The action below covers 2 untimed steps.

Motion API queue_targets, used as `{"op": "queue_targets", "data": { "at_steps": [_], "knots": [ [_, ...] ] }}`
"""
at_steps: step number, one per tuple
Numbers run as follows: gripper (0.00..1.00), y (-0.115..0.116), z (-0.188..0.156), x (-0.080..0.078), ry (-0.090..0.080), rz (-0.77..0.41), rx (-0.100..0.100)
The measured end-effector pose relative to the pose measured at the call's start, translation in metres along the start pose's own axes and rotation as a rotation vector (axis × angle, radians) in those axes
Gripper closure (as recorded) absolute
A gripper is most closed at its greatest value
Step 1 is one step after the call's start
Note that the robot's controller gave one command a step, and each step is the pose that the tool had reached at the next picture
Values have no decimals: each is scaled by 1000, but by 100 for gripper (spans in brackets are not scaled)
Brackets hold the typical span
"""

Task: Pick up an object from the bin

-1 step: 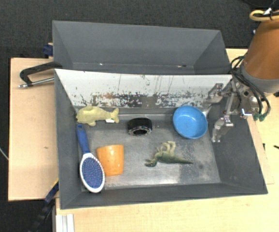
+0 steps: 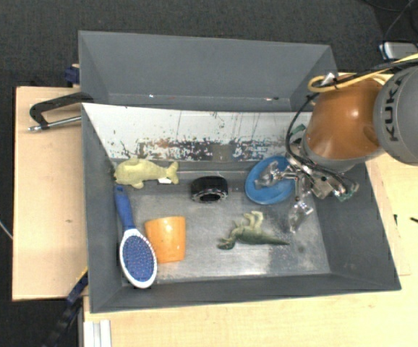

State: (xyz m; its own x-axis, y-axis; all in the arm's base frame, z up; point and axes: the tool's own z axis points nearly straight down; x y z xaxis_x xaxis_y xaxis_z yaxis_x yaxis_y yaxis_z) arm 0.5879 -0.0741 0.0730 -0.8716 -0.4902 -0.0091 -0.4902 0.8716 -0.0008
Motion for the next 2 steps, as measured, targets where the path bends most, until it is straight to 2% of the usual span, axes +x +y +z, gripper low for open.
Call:
{"op": "queue_targets", "data": {
  "at_steps": [1,2],
  "knots": [
    [100,-2,-7,-4,-11,1,6],
    [100,6,-8,49,-19,-458,20]
  ]
}}
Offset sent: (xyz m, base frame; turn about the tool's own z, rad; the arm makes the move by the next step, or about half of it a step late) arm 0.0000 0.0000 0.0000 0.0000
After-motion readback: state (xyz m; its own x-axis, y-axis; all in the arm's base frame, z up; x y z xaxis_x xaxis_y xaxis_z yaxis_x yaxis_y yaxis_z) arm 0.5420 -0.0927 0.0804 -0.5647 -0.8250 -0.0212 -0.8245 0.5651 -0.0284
